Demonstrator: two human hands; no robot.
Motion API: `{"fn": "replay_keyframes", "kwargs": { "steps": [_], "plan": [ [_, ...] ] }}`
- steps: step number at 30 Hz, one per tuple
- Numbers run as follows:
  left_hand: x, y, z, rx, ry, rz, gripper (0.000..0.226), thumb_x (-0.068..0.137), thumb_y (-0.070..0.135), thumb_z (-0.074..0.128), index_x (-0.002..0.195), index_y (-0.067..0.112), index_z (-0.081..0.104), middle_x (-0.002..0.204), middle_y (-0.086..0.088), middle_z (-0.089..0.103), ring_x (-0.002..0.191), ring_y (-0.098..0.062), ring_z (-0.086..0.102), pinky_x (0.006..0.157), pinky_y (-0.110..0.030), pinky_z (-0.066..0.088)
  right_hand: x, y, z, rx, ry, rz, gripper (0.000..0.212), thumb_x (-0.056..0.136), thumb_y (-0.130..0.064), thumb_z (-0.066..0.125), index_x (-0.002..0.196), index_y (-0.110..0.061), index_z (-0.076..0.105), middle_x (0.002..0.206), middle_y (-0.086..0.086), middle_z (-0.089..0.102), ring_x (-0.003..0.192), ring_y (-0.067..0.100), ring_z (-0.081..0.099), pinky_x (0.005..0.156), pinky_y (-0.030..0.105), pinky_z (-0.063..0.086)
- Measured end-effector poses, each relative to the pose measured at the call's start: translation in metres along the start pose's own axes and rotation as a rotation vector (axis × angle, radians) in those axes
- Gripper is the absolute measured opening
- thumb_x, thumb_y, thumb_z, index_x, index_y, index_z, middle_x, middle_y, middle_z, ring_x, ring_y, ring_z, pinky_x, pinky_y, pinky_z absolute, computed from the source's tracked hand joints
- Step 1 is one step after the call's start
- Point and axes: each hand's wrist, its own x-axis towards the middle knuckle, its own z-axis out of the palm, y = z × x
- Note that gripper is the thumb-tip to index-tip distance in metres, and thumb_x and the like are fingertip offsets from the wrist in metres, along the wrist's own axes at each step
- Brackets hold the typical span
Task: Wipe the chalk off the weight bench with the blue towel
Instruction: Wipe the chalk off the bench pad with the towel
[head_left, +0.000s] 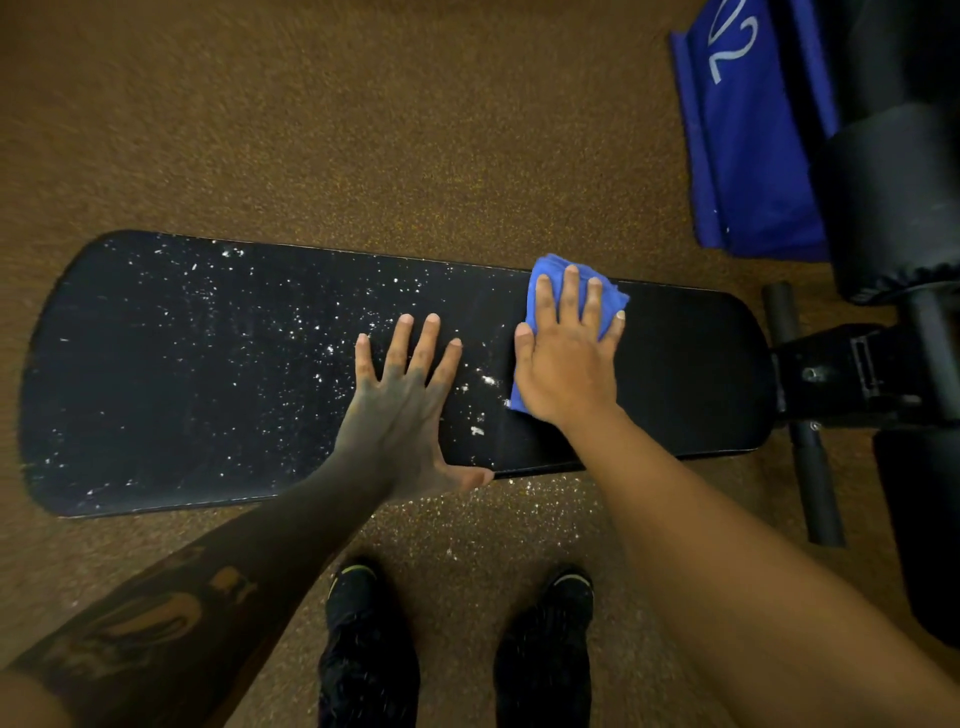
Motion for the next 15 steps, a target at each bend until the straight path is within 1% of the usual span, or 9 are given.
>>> {"fn": "replay_keyframes", "kwargs": {
  "steps": [1, 4, 5, 6, 9, 10, 13, 14, 15],
  "plan": [
    [0.000, 0.000, 0.001, -0.002, 0.001, 0.000, 0.142, 0.051, 0.105, 0.023, 0.155, 0.014, -0.013, 0.163, -0.016, -0.023, 0.149, -0.037, -0.022, 0.116, -0.068, 0.001, -0.003, -0.005, 0.002, -0.012, 0.004, -0.052, 0.063, 0.103, -0.042, 0.023, 0.158, -0.018, 0.005, 0.167, 0.010, -0.004, 0.152, 0.036, -0.007, 0.118, 0.064, 0.002],
    [-0.001, 0.001, 0.001, 0.001, 0.010, 0.000, 0.142, 0.052, 0.105, 0.023, 0.155, 0.013, -0.010, 0.164, -0.016, -0.020, 0.150, -0.037, -0.019, 0.116, -0.068, 0.002, -0.011, -0.004, 0.001, -0.112, -0.003, -0.386, 0.062, 0.101, -0.041, 0.026, 0.157, -0.018, 0.013, 0.167, 0.009, 0.004, 0.152, 0.034, 0.001, 0.119, 0.062, 0.011],
    [-0.001, 0.001, 0.001, -0.002, 0.013, -0.001, 0.142, 0.051, 0.105, 0.024, 0.156, 0.013, -0.008, 0.164, -0.016, -0.018, 0.150, -0.037, -0.018, 0.116, -0.068, 0.002, -0.007, 0.001, 0.000, -0.112, -0.002, -0.419, 0.061, 0.101, -0.040, 0.027, 0.157, -0.019, 0.016, 0.167, 0.008, 0.006, 0.153, 0.033, 0.003, 0.119, 0.061, 0.012],
    [-0.001, 0.001, 0.001, -0.002, 0.014, -0.001, 0.143, 0.051, 0.105, 0.024, 0.156, 0.013, -0.008, 0.164, -0.016, -0.018, 0.151, -0.037, -0.017, 0.116, -0.068, 0.002, 0.000, 0.005, -0.002, -0.095, 0.010, -0.374, 0.060, 0.102, -0.040, 0.028, 0.157, -0.021, 0.016, 0.167, 0.007, 0.006, 0.153, 0.031, 0.003, 0.120, 0.060, 0.011],
    [0.000, 0.000, 0.002, 0.009, 0.002, 0.002, 0.143, 0.051, 0.106, 0.021, 0.155, 0.013, -0.012, 0.163, -0.016, -0.021, 0.150, -0.038, -0.020, 0.116, -0.068, 0.001, 0.014, -0.004, -0.002, 0.021, 0.032, -0.012, 0.060, 0.103, -0.038, 0.028, 0.158, -0.021, 0.012, 0.167, 0.010, 0.002, 0.153, 0.031, -0.002, 0.121, 0.057, 0.003],
    [0.000, 0.000, 0.003, 0.016, 0.000, 0.002, 0.143, 0.051, 0.106, 0.020, 0.154, 0.013, -0.014, 0.163, -0.016, -0.023, 0.149, -0.038, -0.021, 0.116, -0.068, 0.001, 0.014, -0.013, -0.001, 0.036, 0.043, 0.002, 0.061, 0.103, -0.037, 0.028, 0.158, -0.019, 0.011, 0.167, 0.010, 0.002, 0.153, 0.032, -0.003, 0.120, 0.058, 0.002],
    [0.000, 0.000, 0.003, 0.016, -0.006, -0.001, 0.143, 0.052, 0.105, 0.019, 0.154, 0.012, -0.013, 0.162, -0.016, -0.024, 0.149, -0.037, -0.023, 0.116, -0.068, 0.001, 0.009, -0.027, 0.001, -0.038, 0.020, -0.323, 0.061, 0.103, -0.038, 0.028, 0.158, -0.018, 0.012, 0.167, 0.009, 0.004, 0.153, 0.031, -0.001, 0.121, 0.058, 0.005],
    [-0.001, 0.000, 0.002, 0.015, -0.006, -0.001, 0.143, 0.052, 0.105, 0.020, 0.154, 0.011, -0.013, 0.163, -0.016, -0.024, 0.149, -0.037, -0.023, 0.116, -0.068, 0.001, 0.012, -0.024, 0.000, -0.054, 0.012, -0.377, 0.060, 0.103, -0.038, 0.028, 0.158, -0.019, 0.014, 0.167, 0.008, 0.006, 0.153, 0.030, 0.001, 0.121, 0.058, 0.007],
    [-0.001, 0.000, 0.002, 0.012, -0.005, -0.001, 0.144, 0.052, 0.105, 0.020, 0.154, 0.010, -0.013, 0.163, -0.016, -0.023, 0.149, -0.037, -0.023, 0.116, -0.068, 0.001, 0.018, -0.022, -0.002, -0.051, 0.013, -0.340, 0.059, 0.103, -0.037, 0.027, 0.158, -0.019, 0.015, 0.167, 0.007, 0.007, 0.153, 0.029, 0.002, 0.121, 0.057, 0.007]
  ]
}}
